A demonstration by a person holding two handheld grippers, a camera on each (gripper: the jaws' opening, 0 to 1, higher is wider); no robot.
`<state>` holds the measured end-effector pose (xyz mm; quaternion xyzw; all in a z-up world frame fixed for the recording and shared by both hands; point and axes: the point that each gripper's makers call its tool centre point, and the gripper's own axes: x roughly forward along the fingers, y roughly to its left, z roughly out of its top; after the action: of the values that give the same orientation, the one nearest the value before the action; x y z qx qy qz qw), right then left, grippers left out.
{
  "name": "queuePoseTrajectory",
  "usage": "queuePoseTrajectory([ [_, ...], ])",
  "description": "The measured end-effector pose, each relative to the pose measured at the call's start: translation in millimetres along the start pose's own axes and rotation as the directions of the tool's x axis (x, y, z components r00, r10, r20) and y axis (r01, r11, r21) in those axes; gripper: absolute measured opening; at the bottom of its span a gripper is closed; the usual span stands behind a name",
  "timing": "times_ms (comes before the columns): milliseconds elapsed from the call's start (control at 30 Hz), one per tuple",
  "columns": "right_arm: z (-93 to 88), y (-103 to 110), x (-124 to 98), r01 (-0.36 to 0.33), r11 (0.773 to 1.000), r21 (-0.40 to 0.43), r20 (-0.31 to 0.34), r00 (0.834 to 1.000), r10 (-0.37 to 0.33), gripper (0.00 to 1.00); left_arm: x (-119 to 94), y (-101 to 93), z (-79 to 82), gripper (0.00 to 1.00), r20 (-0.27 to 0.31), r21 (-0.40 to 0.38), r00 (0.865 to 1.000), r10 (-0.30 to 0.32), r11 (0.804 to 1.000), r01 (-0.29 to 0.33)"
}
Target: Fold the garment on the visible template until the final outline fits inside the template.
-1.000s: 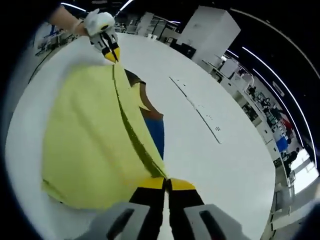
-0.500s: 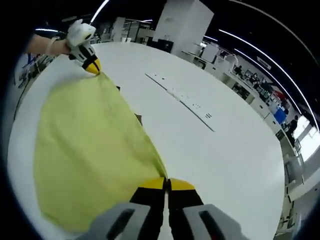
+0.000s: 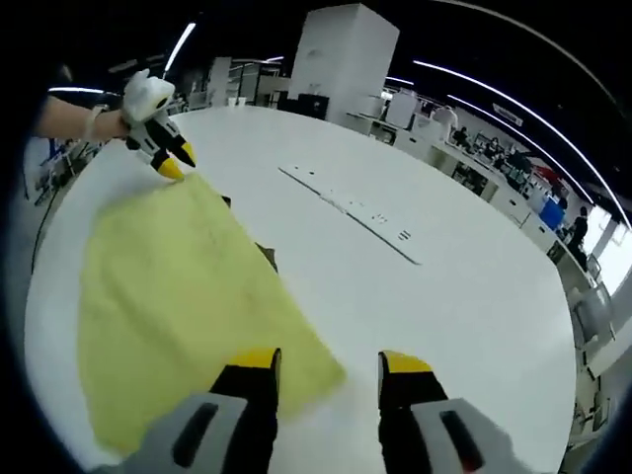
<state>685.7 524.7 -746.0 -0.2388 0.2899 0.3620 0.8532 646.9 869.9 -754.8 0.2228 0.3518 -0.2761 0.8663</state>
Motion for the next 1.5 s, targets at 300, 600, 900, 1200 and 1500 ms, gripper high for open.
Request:
queuePoseTrajectory([
  [300, 2.8, 11.7, -3.3, -0.015, 1.0, 0.001, 0.038, 0.999, 0.015, 0.81, -21.7, -8.9, 4.4, 0.72, 0.056, -0.139, 0.998, -0.032, 0.99, 0.039],
  [600, 5.1, 22.4, -13.9, -0.03, 0.999, 0.039, 0.054, 0.998, 0.028, 0.84, -39.5, -15.6, 11.7, 0.98, 0.18, -0.332, 0.981, -0.068, 0.935, 0.126],
  [900, 10.6, 23.7, -32.1, -0.024, 0.998, 0.065, 0.073, 0.997, 0.019, 0.82, -54.2, -29.8, 9.9, 0.93, 0.207, -0.363, 0.975, -0.086, 0.918, 0.158],
  [1200, 1.5, 38.0, -53.0, -0.027, 0.997, 0.074, 0.074, 0.997, 0.022, 0.77, -73.0, -46.4, 6.4, 0.87, 0.238, -0.361, 0.967, -0.088, 0.916, 0.172],
  [1500, -5.6, 60.2, -78.5, -0.044, 0.99, 0.134, 0.092, 0.995, 0.032, 0.72, -92.4, -66.0, -4.1, 0.78, 0.245, -0.356, 0.961, -0.129, 0.91, 0.213],
])
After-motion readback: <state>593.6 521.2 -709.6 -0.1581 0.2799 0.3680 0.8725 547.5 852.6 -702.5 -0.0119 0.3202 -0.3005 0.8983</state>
